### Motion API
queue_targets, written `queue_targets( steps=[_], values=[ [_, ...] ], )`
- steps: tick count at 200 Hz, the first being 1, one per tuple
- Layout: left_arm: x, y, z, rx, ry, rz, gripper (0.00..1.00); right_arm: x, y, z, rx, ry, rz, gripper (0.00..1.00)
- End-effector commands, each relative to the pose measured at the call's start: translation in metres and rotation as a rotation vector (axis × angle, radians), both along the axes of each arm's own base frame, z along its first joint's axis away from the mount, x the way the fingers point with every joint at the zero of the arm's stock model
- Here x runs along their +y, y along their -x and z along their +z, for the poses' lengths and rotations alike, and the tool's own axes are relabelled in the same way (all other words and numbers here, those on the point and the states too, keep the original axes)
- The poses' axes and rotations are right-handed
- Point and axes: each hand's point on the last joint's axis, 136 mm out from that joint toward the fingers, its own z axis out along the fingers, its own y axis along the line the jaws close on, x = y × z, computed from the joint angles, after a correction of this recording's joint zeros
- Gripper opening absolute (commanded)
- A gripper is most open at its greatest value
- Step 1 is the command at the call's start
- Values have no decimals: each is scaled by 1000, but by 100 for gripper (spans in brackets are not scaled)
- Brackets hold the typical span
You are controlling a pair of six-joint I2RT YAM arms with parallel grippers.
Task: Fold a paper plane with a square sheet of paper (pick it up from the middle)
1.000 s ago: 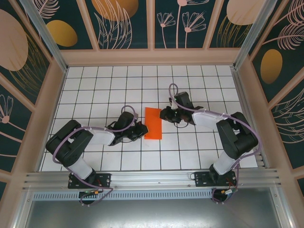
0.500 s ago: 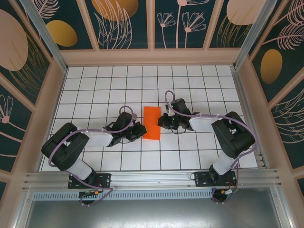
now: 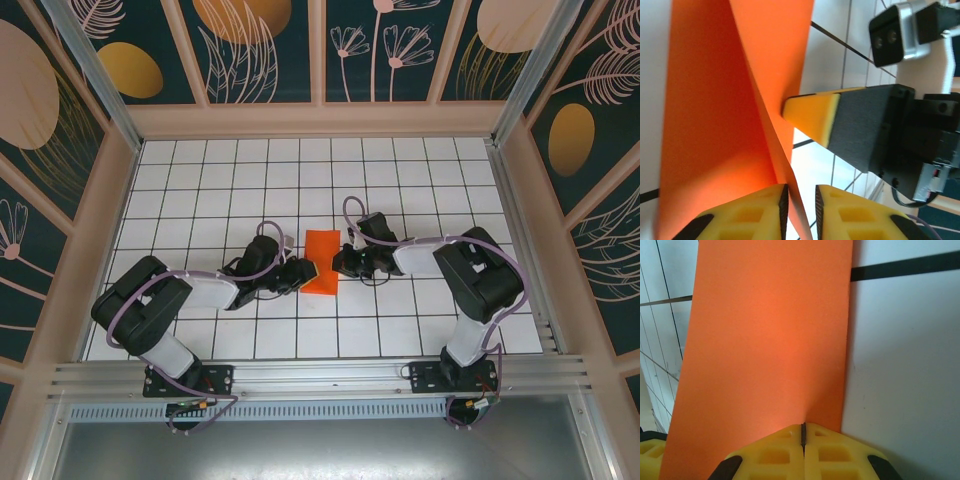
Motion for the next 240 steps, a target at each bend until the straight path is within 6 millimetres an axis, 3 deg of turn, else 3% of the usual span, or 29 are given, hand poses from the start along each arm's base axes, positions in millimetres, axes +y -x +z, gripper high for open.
queue_targets(
  steps=[1, 66, 103, 138, 184, 213, 240],
  values=[
    [-9, 1, 19, -46, 81, -33, 27, -5, 2, -15, 31, 55, -15, 8],
    [-21, -3, 31, -70, 152, -69, 33, -4, 2, -15, 44, 62, -19, 8],
    [-27, -10, 29, -69, 148, -68, 40, 1, -6, 2, 15, 31, -16, 9],
    [-26, -12, 20, -54, 131, -58, 42, -3, -17, 32, -46, -22, -53, 14],
    [-19, -13, 6, -37, 88, -23, 27, -27, -14, 56, -116, -88, -131, 31],
    [-16, -12, -10, -10, 57, -11, 18, -26, 1, 69, -143, -189, -117, 44],
    [-16, -12, -14, -5, 52, -8, 13, -25, 10, 77, -162, -249, -111, 48]
  ],
)
